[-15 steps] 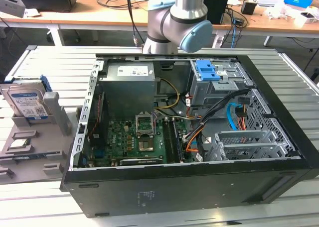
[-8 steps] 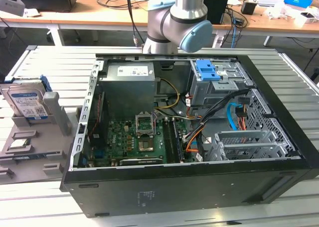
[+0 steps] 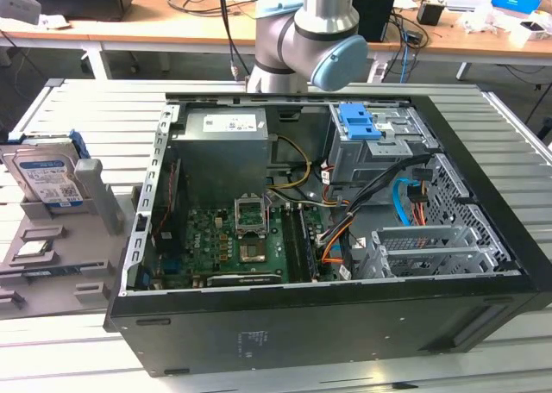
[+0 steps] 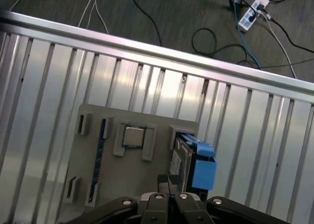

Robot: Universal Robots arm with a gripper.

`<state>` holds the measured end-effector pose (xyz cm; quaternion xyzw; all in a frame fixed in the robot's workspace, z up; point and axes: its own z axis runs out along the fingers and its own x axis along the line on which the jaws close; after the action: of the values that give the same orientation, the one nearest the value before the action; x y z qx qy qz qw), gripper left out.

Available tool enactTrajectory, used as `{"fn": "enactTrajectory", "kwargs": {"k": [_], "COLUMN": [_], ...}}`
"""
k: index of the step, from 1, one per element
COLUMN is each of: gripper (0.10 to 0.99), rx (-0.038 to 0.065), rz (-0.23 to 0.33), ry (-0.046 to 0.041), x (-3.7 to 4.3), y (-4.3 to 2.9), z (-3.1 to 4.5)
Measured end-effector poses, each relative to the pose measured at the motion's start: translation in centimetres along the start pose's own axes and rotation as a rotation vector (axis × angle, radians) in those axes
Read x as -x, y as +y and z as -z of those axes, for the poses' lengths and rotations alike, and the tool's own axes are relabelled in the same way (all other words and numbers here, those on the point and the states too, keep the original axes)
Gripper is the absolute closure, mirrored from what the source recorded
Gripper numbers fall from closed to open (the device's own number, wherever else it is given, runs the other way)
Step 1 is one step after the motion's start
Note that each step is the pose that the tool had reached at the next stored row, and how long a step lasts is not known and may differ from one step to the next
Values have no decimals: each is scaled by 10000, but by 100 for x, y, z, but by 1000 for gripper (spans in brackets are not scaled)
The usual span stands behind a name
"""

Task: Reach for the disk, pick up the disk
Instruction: 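Pick up the disk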

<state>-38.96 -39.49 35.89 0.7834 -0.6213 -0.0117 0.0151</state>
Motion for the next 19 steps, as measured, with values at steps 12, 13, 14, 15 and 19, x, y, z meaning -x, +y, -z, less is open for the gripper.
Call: {"fn": "enactTrajectory", "kwargs": {"k": [12,13,14,15,19], "gripper": [980,980,980,980,980], "rx": [3,4,3,3,4], "rz": [-1963,-2269,-2430,-2588,-2964], "ry": [-68,-80,-86,-92,-107], "x": [0,0,0,0,0], "y": [-2,-2,-2,-2,-2], "z": [-6,-7,-8,-8,-9]}}
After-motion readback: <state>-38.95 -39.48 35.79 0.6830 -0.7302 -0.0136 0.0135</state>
